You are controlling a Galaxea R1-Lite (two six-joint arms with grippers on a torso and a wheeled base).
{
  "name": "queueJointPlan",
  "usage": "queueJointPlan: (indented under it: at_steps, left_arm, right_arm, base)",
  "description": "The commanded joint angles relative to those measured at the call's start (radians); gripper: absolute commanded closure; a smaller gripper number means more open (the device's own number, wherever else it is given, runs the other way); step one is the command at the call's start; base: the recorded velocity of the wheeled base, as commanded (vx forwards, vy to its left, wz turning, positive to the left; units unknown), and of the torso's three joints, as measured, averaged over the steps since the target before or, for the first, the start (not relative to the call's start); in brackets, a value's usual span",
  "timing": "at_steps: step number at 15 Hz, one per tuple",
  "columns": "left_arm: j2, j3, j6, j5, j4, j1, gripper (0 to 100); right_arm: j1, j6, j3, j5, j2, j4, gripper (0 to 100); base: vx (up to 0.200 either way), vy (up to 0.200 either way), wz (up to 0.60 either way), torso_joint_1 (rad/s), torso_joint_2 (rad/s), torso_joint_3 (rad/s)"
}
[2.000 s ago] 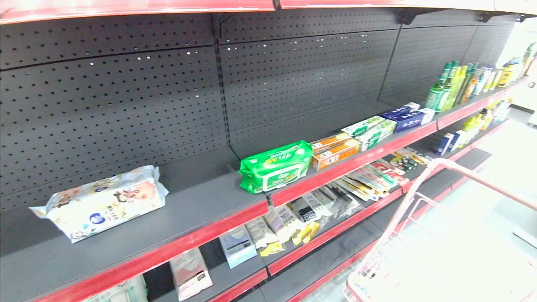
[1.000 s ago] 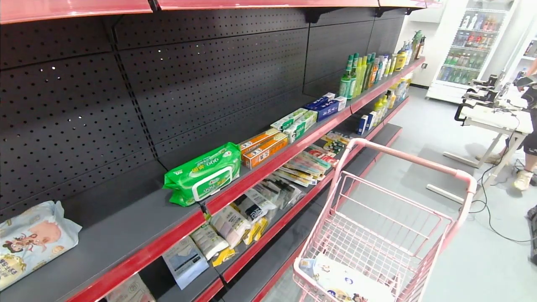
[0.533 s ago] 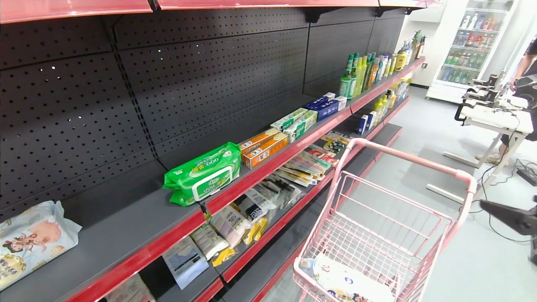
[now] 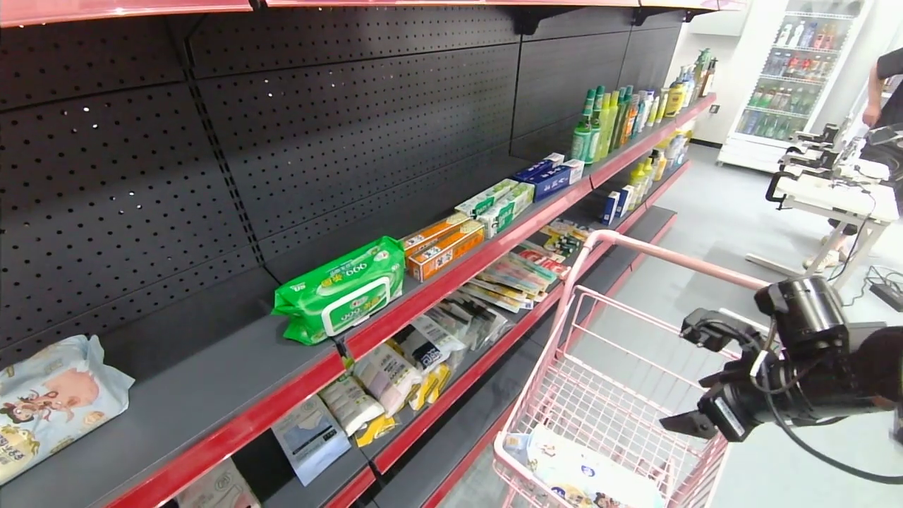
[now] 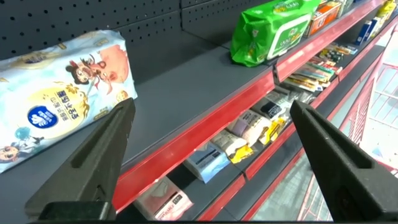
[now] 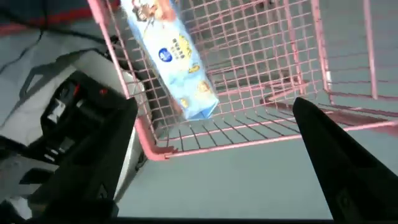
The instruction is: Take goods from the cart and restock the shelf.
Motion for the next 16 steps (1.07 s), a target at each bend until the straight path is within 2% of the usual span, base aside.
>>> queueJointPlan:
  at_steps: [1, 10, 16]
  left_arm:
    - [0.0, 0.0, 0.0, 0.0, 0.0, 0.0, 0]
    - [0.0, 0.0, 0.0, 0.0, 0.0, 0.0, 0]
    - [0.0, 0.0, 0.0, 0.0, 0.0, 0.0, 0]
  right_arm:
    - [0.028, -0.056, 0.009, 0.013, 0.124, 0.0, 0]
    - [0.048, -0.168, 0.029, 0.04, 0.193, 0.0, 0]
    - [0.066, -0.179, 0.031, 0.042, 0.202, 0.0, 0]
  base:
    - [0.0, 0.0, 0.0, -0.115, 0.26, 0.149]
    - [0.0, 0.0, 0.0, -0.149, 0.33, 0.178]
    - [0.0, 0.0, 0.0, -0.159, 0.34, 0.189]
